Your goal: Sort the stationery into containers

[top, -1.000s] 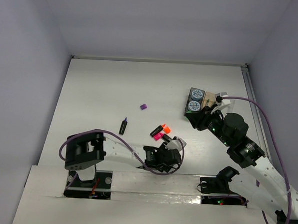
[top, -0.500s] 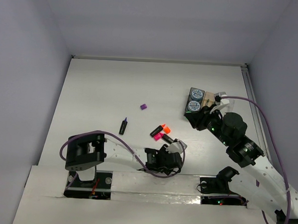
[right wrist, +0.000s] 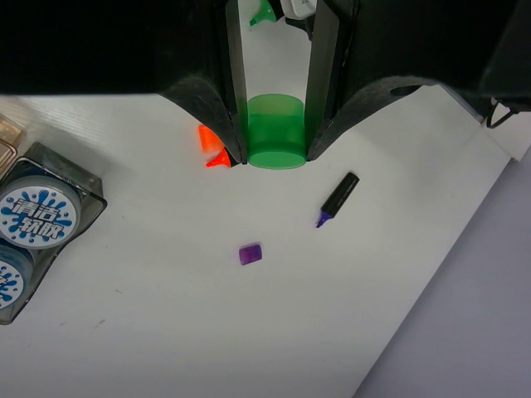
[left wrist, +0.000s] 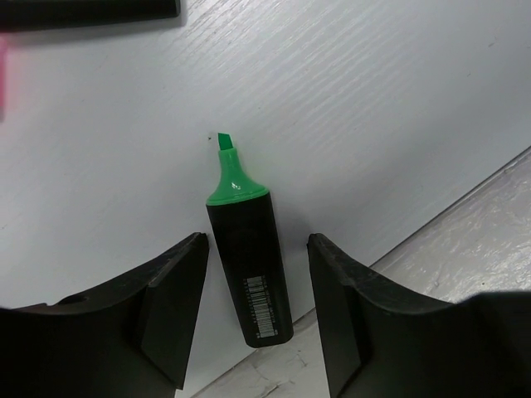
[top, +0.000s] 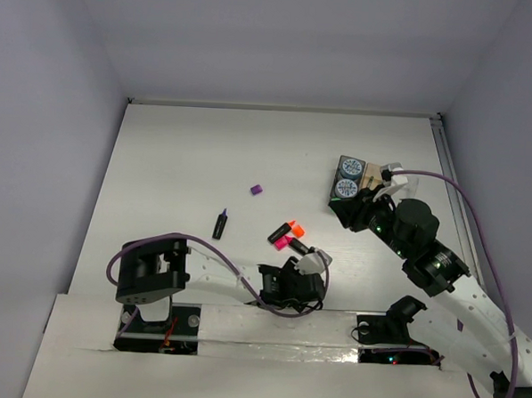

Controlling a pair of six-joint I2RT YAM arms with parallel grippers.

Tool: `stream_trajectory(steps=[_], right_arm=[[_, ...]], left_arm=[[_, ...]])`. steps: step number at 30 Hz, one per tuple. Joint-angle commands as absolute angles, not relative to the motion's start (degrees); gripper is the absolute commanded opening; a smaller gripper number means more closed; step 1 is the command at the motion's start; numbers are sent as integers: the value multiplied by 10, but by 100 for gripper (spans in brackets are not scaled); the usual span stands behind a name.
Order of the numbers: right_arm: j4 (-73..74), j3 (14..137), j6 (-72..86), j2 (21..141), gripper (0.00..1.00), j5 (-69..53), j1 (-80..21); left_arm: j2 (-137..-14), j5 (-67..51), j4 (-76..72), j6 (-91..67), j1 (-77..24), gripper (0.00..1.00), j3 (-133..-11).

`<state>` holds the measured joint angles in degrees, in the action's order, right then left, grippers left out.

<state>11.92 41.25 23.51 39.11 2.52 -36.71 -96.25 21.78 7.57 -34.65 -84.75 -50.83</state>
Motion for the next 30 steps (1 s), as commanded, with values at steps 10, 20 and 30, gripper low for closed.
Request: stream_trajectory(steps=[10,20,30], right_arm=[[98,422,222,378,19,33,-363],[115,433,234,354,19,73,-363],[62,472,237,371,19,49,-363]], left_arm=[[-1011,169,185,-380,-866,28,-468],[-917,219,157,-355,-838,3,-487],[-684,149,-112,-326,-714,1,-399]])
